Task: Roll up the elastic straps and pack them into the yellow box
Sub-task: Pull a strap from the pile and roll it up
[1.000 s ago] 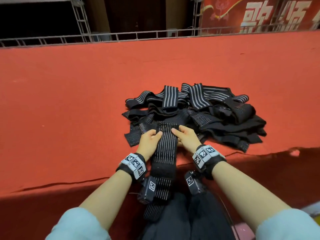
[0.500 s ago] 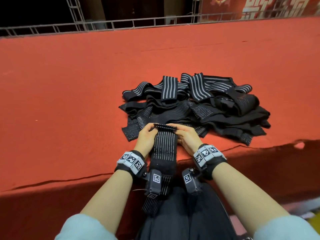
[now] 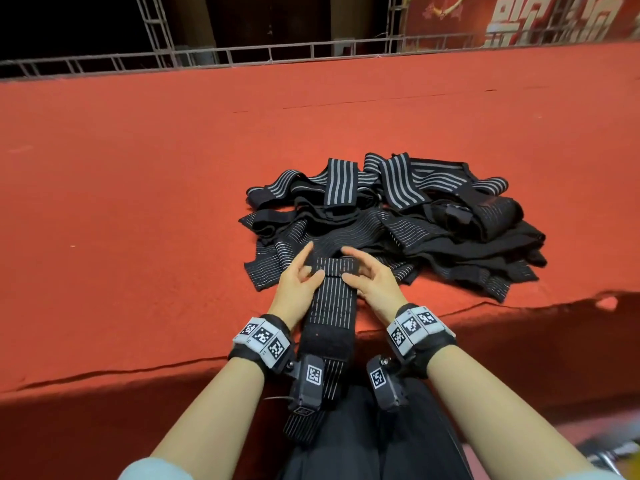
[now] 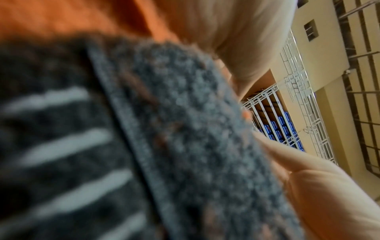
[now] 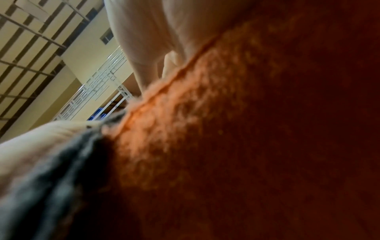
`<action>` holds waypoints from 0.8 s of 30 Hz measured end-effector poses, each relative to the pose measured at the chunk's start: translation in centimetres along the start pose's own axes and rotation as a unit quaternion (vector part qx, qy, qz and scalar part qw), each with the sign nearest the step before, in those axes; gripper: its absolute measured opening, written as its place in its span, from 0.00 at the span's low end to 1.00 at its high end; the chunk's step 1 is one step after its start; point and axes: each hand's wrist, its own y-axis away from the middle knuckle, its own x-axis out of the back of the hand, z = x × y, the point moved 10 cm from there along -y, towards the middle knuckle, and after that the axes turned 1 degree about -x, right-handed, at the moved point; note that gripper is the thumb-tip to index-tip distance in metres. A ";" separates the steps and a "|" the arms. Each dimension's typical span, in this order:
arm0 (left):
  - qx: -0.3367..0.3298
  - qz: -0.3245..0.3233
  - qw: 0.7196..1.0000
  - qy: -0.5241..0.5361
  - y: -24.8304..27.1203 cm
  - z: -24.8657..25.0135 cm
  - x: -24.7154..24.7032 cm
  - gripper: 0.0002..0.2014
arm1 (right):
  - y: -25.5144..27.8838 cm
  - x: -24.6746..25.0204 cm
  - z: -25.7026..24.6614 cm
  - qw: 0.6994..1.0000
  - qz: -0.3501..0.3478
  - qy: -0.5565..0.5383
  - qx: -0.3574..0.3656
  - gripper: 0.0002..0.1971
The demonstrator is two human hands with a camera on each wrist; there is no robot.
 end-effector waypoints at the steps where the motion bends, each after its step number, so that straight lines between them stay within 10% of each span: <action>1: 0.008 0.007 1.000 0.012 0.1 -0.1 0.1 0.25 | -0.1 0.2 0.3 1.000 0.008 -0.024 -0.013 0.26; 5: -0.009 -0.002 1.000 -0.006 0.3 0.5 -0.1 0.07 | 0.3 0.1 -0.5 0.996 0.000 -0.082 -0.018 0.16; 16: -0.010 0.034 0.999 0.033 0.2 0.5 1.1 0.19 | 0.4 -0.6 -0.9 1.000 0.005 -0.002 -0.020 0.17; 24: -0.021 0.022 0.996 0.084 0.1 0.6 0.9 0.07 | 0.9 -0.9 -1.4 1.000 0.002 -0.014 0.002 0.09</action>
